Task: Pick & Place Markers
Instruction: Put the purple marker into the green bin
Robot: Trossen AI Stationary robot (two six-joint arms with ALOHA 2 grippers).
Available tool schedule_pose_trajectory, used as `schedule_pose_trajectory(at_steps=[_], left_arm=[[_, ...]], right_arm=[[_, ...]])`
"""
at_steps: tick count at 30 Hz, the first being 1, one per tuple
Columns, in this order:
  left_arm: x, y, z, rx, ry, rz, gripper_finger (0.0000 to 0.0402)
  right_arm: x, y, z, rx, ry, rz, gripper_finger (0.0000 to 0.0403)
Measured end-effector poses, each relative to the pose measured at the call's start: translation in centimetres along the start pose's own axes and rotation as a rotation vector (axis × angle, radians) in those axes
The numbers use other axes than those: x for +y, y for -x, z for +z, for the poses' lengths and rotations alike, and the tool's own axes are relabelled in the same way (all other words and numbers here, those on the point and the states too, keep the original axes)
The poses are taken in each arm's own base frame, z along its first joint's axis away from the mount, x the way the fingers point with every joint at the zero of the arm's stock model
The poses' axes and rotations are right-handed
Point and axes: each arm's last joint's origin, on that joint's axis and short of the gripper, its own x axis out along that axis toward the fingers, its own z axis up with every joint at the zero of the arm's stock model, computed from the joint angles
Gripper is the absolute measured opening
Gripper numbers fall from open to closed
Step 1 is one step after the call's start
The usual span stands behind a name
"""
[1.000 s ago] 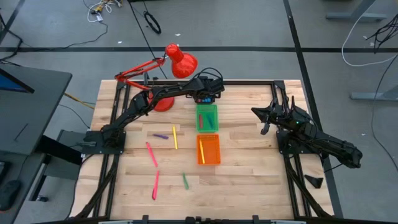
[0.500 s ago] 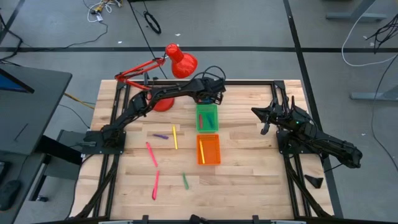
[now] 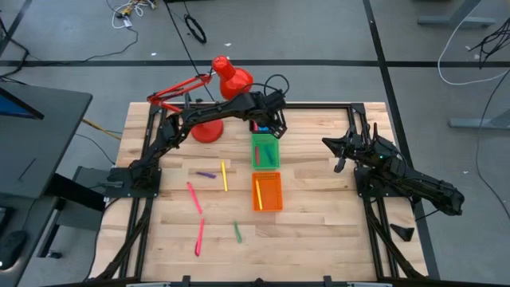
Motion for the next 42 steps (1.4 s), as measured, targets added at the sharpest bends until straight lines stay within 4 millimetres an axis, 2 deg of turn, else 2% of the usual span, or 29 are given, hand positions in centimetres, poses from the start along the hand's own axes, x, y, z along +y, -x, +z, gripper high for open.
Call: schedule_pose_trajectory(at_steps=[5,11,17,21,29,34,40,42], left_arm=[[-1.1,1.8,-0.6,0.012,-0.089,-0.012,0.0223],[-2.7,2.6,-1.3,0.005,-0.149,-0.036,0.0223],[-5.1,3.3,-2.9,0.035,-0.256,-0.055,0.0223],[-6.7,4.2,-4.2,0.080,-0.345,-0.110,0.0223],[-8.6,6.5,-5.1,0.062,-0.382,-0.212,0.0223],[-8.9,6.6,-5.2,0.070,-0.336,-0.234,0.0223],[-9.5,6.8,-5.5,0.052,-0.372,-0.247,0.0223],[-9.7,6.3,-6.0,0.056,-0.389,-0.249,0.0223]], right_arm=[[0.0,0.0,0.0,0.000,0.000,0.000,0.0010],[0.0,0.0,0.0,0.000,0.000,0.000,0.0010],[0.0,0.0,0.0,0.000,0.000,0.000,0.0010],[0.0,0.0,0.0,0.000,0.000,0.000,0.0010],[0.0,0.0,0.0,0.000,0.000,0.000,0.0010],[0.0,0.0,0.0,0.000,0.000,0.000,0.0010],[0.0,0.0,0.0,0.000,0.000,0.000,0.0010],[0.0,0.0,0.0,0.001,0.000,0.000,0.0010]])
